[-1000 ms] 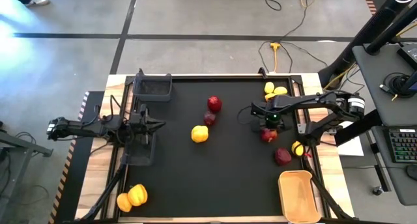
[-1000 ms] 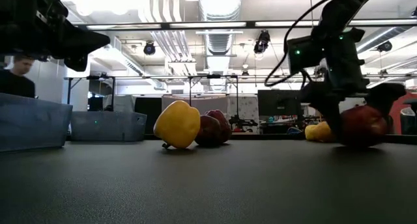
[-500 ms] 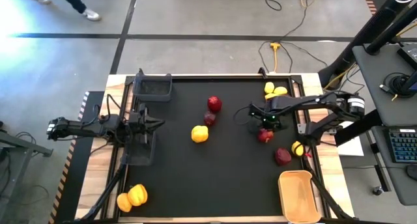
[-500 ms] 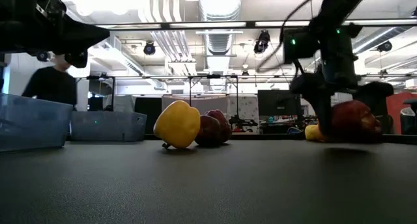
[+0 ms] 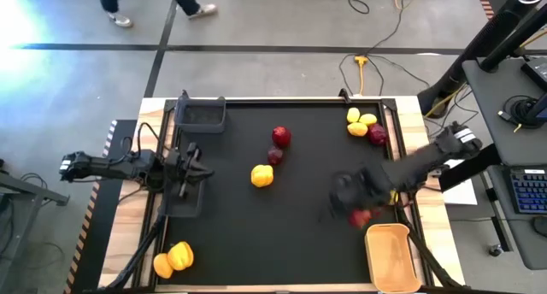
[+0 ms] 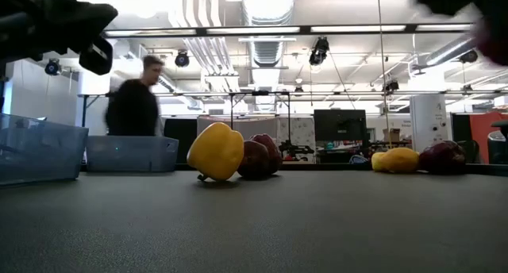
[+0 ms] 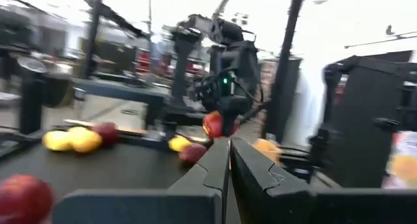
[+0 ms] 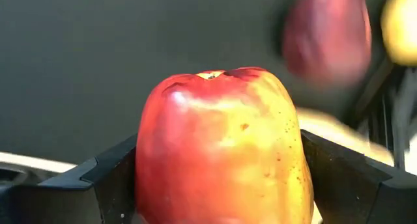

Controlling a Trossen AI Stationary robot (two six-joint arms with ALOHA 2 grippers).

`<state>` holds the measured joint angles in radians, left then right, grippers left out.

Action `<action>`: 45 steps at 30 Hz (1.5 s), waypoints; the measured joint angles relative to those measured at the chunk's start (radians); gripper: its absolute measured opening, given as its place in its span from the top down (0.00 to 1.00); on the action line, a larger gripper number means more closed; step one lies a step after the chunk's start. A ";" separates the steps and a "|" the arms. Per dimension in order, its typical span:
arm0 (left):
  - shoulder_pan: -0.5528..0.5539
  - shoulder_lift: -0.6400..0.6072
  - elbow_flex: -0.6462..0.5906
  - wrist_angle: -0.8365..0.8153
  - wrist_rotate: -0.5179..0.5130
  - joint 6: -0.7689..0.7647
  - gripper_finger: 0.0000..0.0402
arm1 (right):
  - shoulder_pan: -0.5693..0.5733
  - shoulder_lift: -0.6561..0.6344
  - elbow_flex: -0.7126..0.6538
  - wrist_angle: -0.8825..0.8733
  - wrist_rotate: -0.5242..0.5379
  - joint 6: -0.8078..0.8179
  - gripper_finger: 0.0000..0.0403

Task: Sort produce into baskets
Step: Put the apple into the yellow bin

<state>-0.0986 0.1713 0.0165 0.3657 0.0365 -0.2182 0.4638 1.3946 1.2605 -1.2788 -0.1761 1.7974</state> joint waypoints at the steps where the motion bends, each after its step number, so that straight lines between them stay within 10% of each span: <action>1: -0.009 0.013 -0.001 0.007 0.000 -0.011 1.00 | 0.062 0.003 0.005 -0.003 0.000 0.082 0.15; 11: -0.104 0.134 -0.006 0.140 0.000 -0.047 1.00 | 0.454 0.063 -0.006 0.004 -0.018 0.568 0.15; 45: -0.127 0.309 0.001 0.345 -0.107 0.053 1.00 | 0.465 0.107 -0.325 0.318 -0.086 0.435 0.06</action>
<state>-0.2253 0.4801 0.0174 0.7110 -0.0708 -0.1650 0.9291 1.5015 0.9352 -0.9603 -0.2622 2.2324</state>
